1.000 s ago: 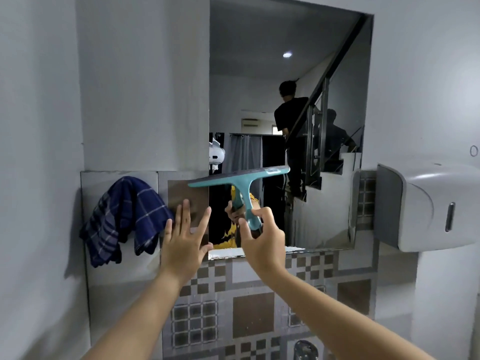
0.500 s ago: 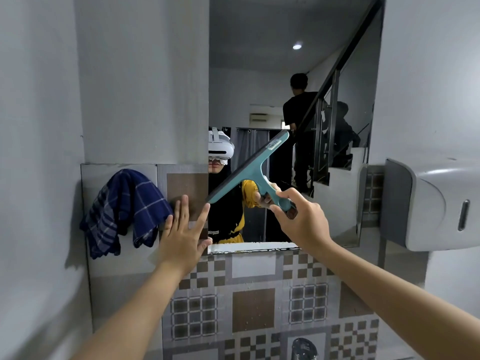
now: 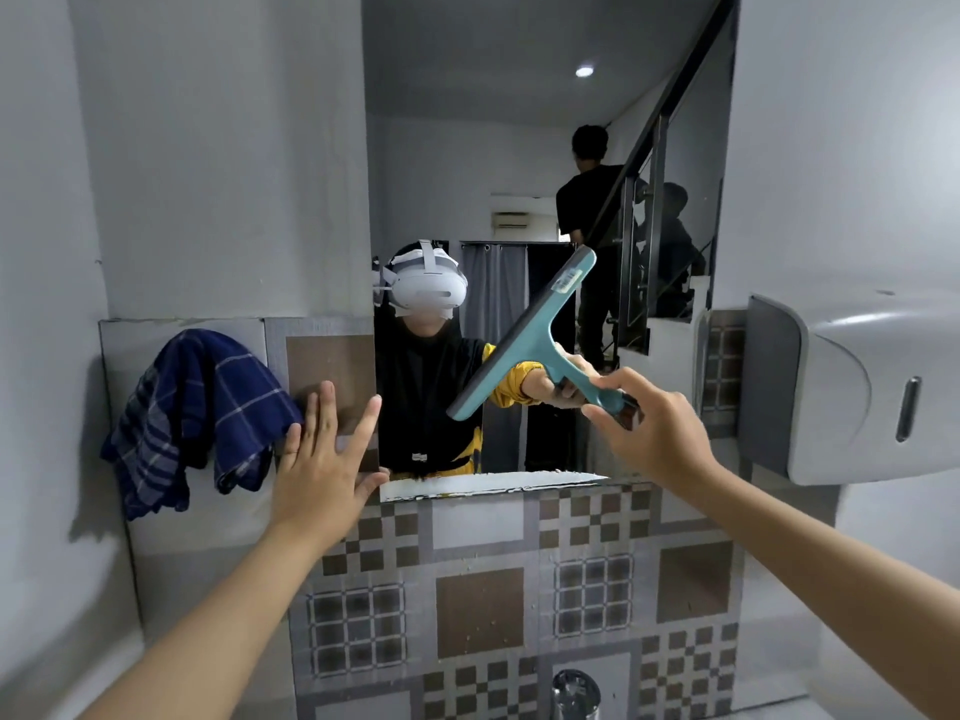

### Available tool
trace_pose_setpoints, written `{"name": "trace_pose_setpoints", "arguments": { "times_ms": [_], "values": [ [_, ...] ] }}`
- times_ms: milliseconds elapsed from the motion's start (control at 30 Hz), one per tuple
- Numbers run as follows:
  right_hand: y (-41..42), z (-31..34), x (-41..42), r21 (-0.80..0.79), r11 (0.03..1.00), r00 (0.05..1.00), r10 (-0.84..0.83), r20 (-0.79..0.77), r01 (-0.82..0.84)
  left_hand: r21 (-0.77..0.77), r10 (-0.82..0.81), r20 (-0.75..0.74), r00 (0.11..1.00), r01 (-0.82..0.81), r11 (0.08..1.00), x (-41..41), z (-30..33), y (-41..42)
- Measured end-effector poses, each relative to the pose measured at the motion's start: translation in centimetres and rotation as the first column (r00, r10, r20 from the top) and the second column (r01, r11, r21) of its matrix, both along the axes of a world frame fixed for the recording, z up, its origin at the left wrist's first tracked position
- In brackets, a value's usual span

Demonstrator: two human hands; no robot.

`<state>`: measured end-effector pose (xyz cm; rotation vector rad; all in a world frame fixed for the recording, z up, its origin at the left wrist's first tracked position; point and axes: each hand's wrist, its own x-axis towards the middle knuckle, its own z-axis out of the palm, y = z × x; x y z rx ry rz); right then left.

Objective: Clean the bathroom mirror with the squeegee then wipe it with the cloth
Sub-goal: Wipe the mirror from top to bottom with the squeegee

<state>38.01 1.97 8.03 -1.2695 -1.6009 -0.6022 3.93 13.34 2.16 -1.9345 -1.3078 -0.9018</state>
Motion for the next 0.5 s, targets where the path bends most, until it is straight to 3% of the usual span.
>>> {"name": "trace_pose_setpoints", "arguments": {
  "times_ms": [267, 500],
  "values": [
    [-1.3, -2.3, 6.7, -0.037, 0.999, 0.997, -0.027, -0.074, 0.024, 0.016, -0.005, -0.009, 1.0, 0.005, 1.0, -0.1, 0.0, 0.3],
    [-2.1, -4.6, 7.9, -0.046, 0.999, 0.983, -0.005, -0.183, -0.004, 0.008, -0.037, 0.008, 0.999, 0.037, 0.999, 0.0, 0.0, 0.1]
  ]
}}
